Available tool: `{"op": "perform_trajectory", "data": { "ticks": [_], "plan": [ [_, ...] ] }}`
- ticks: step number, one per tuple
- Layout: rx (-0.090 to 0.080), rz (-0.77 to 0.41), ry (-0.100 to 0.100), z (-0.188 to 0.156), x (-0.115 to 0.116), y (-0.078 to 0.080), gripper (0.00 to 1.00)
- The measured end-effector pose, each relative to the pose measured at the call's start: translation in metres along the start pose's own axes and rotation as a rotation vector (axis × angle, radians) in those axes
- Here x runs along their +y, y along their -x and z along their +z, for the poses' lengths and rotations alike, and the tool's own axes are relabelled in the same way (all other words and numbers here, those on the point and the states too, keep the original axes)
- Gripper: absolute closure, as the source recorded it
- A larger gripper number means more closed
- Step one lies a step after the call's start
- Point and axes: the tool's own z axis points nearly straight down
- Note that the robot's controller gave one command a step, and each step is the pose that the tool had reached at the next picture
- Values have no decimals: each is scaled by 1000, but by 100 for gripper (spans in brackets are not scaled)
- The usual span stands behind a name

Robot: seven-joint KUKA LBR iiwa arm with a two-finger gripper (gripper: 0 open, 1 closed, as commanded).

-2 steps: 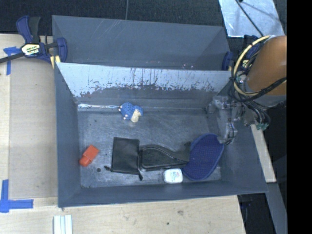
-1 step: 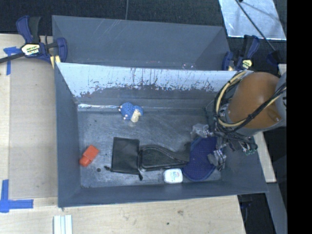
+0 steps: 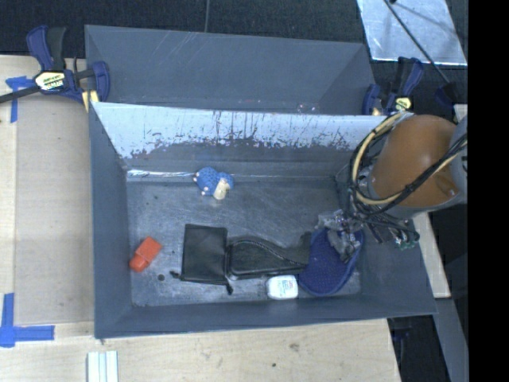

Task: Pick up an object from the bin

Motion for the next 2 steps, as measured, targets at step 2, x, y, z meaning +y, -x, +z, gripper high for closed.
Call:
{"op": "perform_trajectory", "data": {
  "ticks": [2],
  "plan": [
    [6, -350, 4, -190, 46, 37, 100]
  ]
}}
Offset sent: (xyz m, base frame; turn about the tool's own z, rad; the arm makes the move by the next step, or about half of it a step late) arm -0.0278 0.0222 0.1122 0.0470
